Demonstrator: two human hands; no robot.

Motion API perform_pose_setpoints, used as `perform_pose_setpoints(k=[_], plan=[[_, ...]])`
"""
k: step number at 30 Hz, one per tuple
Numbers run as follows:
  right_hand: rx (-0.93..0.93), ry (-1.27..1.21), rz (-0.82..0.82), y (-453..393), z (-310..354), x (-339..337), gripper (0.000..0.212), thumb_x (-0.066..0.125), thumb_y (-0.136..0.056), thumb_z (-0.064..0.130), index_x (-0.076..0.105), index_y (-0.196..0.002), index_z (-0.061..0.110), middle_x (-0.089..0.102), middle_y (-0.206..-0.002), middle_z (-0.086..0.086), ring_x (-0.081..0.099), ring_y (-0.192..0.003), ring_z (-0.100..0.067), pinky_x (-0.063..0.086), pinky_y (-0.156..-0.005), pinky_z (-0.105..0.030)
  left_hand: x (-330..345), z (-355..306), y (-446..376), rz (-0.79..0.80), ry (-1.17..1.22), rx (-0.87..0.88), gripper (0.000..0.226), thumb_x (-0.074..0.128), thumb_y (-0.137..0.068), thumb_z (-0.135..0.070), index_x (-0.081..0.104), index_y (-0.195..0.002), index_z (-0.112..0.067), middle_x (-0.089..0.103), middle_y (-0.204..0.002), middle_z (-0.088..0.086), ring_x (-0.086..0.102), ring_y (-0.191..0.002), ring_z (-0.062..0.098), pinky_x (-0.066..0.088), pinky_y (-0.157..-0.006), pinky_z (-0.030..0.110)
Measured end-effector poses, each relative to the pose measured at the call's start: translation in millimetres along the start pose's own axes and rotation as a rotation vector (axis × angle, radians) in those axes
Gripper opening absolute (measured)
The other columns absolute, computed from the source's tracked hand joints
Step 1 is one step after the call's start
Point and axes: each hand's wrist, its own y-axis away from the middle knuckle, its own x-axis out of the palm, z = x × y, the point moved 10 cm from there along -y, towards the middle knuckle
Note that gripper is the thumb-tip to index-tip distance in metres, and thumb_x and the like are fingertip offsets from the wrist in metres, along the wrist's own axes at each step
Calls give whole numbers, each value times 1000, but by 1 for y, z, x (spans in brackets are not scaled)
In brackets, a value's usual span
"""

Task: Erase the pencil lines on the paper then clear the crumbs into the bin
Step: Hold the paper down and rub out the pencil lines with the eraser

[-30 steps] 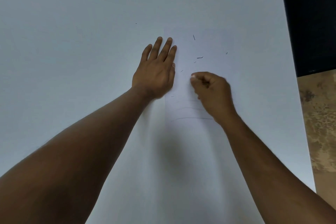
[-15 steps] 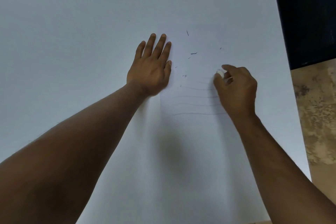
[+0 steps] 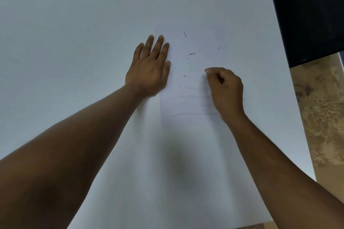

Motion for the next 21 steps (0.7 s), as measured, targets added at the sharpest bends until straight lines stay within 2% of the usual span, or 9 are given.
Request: perform_pose_setpoints(k=[2,4,8,10,12,14,16,18,21], plan=[[243,-241,53,13,-20,9,21,55,-95,18,74,-87,23,69,-75,5,60,-67,-11,49,-64,-28,-4,0,1,0,63,1,63,18,-106,-42,22,-162,-12,15,-171,7,7,-158,30,7,-127,48],[387,-393,116,34,-30,23,25,49,-97,11,71,-87,15,65,-70,0,55,-57,-12,44,-54,-27,-13,3,3,-35,160,0,65,20,-105,-42,25,-161,-11,18,-170,8,9,-158,28,8,-127,48],[550,-577,246,67,-37,41,26,47,-105,22,68,-108,7,62,-77,-5,54,-60,-12,44,-54,-23,-22,4,37,-96,188,-23,68,26,-103,-46,24,-161,-10,16,-170,9,6,-158,28,5,-127,48],[537,-571,297,72,-38,44,22,53,-103,20,68,-115,10,63,-82,-4,56,-65,-11,47,-57,-22,-12,-5,73,-63,167,9,75,32,-101,-52,19,-163,-11,11,-171,10,2,-159,28,6,-126,50],[400,-355,340,72,-31,41,24,57,-100,16,67,-121,16,64,-85,-1,59,-67,-10,50,-61,-22,4,-20,106,11,112,70,84,35,-99,-61,12,-164,-13,3,-172,8,-4,-159,27,5,-127,53],[129,24,337,70,-15,35,28,62,-96,21,66,-124,20,66,-83,5,62,-70,-8,54,-71,-22,18,-32,122,62,47,89,90,34,-97,-69,7,-164,-15,-3,-172,5,-9,-159,24,3,-126,55],[-159,249,324,75,8,36,22,66,-93,24,71,-114,18,69,-85,7,64,-77,-6,54,-78,-22,22,-39,123,60,11,64,95,31,-96,-76,4,-164,-16,-7,-172,4,-11,-158,23,2,-126,57],[-365,329,344,84,22,46,19,67,-92,20,73,-109,14,69,-91,4,62,-81,-6,52,-78,-20,25,-43,119,67,-32,37,99,24,-94,-81,2,-164,-15,-8,-172,4,-11,-158,23,2,-125,59],[-503,345,389,90,27,62,15,67,-90,13,73,-104,11,63,-90,1,57,-77,-6,46,-72,-15,33,-43,118,98,-94,31,104,13,-91,-84,3,-164,-11,-7,-172,6,-9,-158,24,0,-125,59]])
